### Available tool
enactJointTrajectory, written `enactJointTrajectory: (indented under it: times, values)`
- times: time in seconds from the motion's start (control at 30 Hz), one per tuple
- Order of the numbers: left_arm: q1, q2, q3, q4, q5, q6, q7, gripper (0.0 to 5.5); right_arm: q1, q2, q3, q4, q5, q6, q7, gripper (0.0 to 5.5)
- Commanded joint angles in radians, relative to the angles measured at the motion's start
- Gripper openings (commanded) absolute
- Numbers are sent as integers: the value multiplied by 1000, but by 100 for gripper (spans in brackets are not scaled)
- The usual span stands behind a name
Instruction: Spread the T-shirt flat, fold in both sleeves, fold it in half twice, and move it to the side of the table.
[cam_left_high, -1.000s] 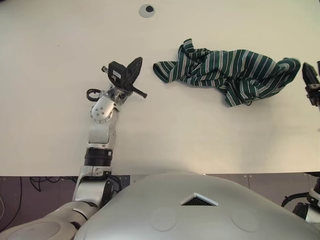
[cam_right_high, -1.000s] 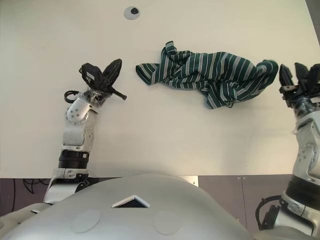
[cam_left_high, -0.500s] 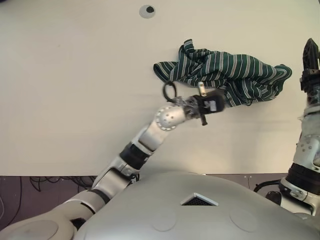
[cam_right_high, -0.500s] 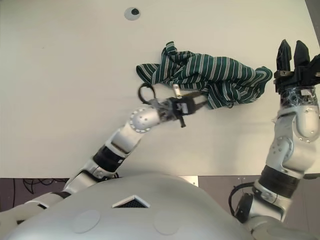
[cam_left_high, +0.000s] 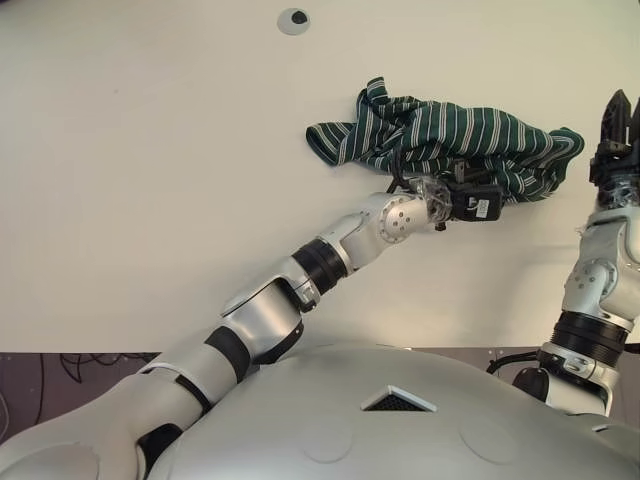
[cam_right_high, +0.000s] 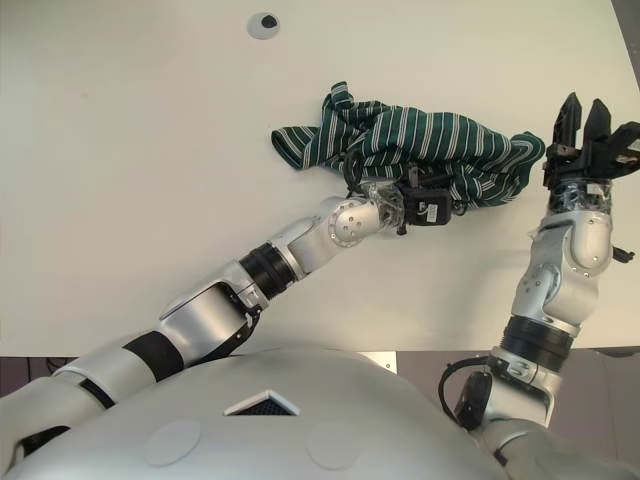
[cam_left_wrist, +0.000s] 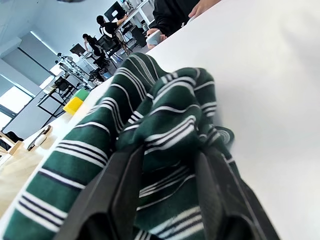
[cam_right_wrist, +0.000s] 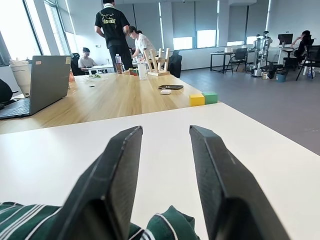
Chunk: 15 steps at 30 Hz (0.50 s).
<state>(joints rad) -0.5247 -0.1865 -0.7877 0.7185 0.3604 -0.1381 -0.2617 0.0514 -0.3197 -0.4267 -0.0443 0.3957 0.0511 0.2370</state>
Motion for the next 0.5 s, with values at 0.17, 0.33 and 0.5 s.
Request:
enactJointTrajectory:
  times: [0.17,0.33,0.5]
  values:
    - [-39,-213,29,253,-81,211,-178,133,-4,19,24,24,-29,-15,-12,174]
    - [-23,-170,50,241,-118,206,-174,59,-4,21,39,27,-42,-20,-20,174]
    - [-41,-32,26,175,-100,281,-266,1,0,18,48,21,-51,-28,-34,174]
